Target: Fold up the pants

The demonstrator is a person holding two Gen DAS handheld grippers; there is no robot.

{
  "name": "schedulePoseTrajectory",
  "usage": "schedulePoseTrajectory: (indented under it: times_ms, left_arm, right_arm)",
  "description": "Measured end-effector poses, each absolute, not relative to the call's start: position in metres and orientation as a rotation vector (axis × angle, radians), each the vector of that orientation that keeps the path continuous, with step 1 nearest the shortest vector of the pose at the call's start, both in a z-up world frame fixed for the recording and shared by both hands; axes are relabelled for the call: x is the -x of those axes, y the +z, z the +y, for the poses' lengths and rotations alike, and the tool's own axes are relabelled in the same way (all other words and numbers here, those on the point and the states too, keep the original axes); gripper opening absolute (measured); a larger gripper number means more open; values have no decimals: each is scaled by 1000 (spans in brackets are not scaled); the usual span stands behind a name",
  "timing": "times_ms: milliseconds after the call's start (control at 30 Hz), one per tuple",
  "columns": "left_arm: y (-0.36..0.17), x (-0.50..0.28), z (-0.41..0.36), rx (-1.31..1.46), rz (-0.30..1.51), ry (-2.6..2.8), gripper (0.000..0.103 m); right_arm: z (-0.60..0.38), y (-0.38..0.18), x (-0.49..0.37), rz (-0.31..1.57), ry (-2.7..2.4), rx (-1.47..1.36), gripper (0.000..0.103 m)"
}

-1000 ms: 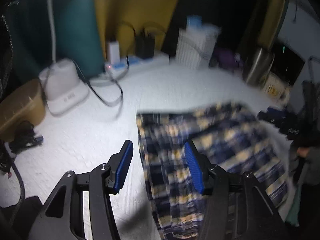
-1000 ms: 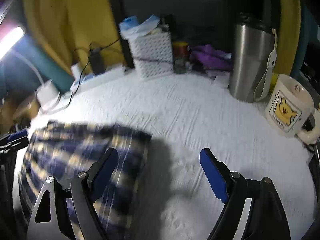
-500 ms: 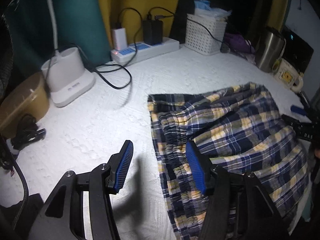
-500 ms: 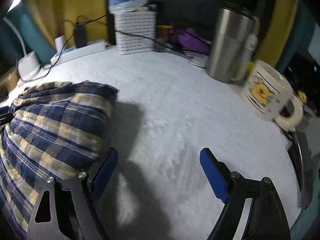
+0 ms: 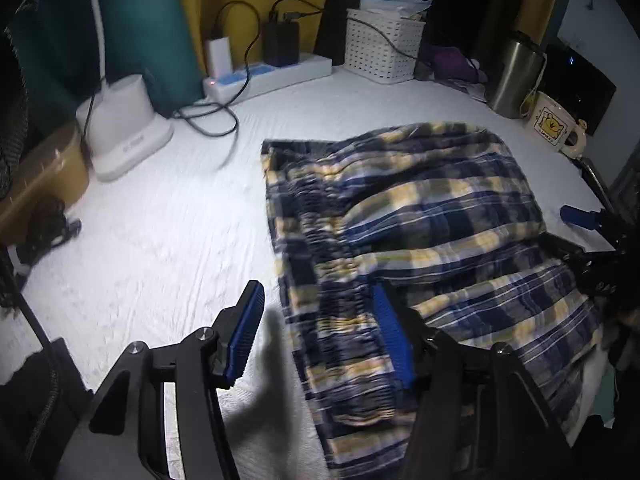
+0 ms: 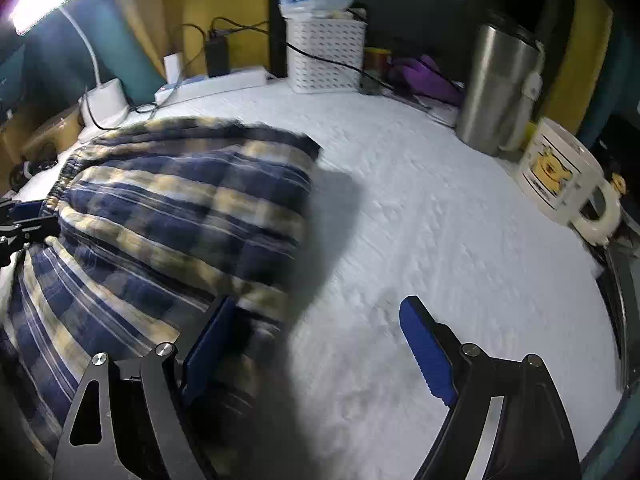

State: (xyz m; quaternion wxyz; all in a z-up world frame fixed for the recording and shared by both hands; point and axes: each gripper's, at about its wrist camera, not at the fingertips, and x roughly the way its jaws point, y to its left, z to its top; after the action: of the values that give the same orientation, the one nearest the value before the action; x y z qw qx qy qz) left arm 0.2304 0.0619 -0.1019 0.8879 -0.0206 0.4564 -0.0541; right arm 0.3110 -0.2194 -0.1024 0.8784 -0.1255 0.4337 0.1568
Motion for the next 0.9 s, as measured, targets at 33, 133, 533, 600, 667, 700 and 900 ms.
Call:
schedulePoseTrajectory:
  times_ms: [33,133,533,600,667,700,900]
  left_arm:
    - [-102,-229,64,51,949,-110,58]
    - [-89,-224,64,28,910,-67,58]
    - [-87,-194,40,37,901,-117,58]
    - [-100,-191,42,25,932,-98,58]
    - [-108,-189,46,18,945,-90,60]
    - [-111,-188,48,23,947,-92,60]
    - [-110,-188,50,13,942,-92,60]
  right_arm:
    - [-223,-102,-311,905,310,261,85]
    - [-239,-98,-309,905,237,284,86]
    - [-218,-81,-272,887,380,240,85]
    - [-218,-91,-268,909,363,254,85]
    - [-224,-96,-265,911,348,261,85]
    - [-227,-96,-263,908,345,262,85]
    - [-245,-92,-254,897,316,275,85]
